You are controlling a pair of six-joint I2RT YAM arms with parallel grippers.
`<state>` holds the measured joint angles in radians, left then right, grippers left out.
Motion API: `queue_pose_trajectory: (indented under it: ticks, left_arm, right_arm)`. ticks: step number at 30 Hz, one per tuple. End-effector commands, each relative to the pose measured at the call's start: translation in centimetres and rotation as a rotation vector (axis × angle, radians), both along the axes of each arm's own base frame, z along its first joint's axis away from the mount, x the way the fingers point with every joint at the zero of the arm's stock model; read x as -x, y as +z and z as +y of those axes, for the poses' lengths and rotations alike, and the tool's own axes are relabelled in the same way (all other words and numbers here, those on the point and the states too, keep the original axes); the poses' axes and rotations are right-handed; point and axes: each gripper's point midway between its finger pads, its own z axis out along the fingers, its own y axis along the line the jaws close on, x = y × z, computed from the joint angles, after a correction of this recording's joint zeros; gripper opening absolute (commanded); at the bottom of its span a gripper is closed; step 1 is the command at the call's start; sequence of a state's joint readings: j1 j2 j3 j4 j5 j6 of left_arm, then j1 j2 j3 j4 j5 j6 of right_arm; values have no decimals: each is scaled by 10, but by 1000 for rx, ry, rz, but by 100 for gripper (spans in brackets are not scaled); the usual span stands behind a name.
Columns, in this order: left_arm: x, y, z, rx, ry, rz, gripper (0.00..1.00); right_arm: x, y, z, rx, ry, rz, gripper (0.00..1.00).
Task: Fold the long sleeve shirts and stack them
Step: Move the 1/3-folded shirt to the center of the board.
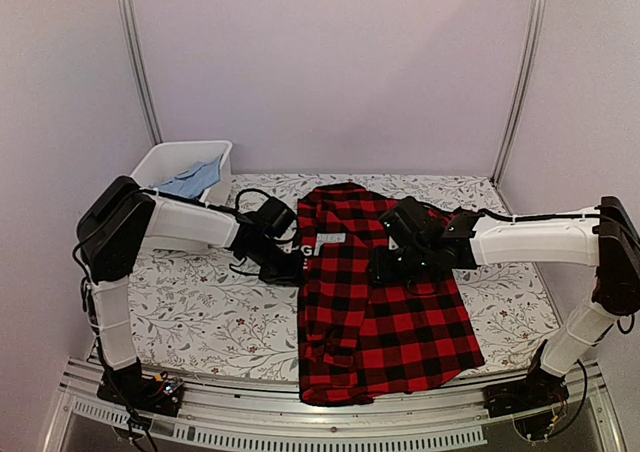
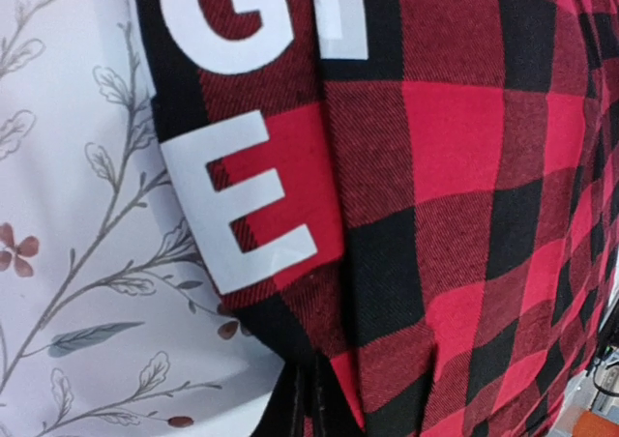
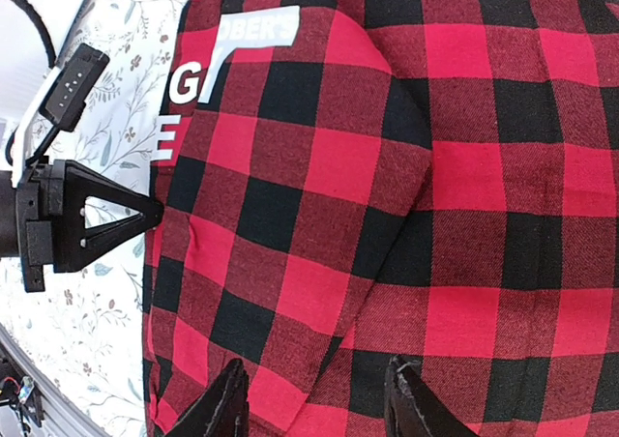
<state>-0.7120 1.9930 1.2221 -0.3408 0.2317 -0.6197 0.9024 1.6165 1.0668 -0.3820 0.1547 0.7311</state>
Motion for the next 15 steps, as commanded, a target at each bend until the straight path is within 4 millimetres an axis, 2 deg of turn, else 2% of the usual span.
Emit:
queue_pose_trajectory:
  ticks: [1,5,9,13,15]
  left_arm:
    - [-16,-11,29,-57,53,0,0]
    - [-30,-15,63,-100,89,4,0]
    - [-45,-11,87,-123,100,-3,0]
    - [-60,-5,97,-142,87,-21,1]
    - [-66,2,95,-144,79,-37,7]
  right_arm:
    - [-7,2,-8,-4,-11,-27,46]
    - [-15,6,-14,-11,-34,-40,46]
    - [-21,9,-20,-9,-55,-50,46]
    - [-30,12,-32,-11,-100,-60,46]
    - [-38,14,-44,-8,-133,-67,47]
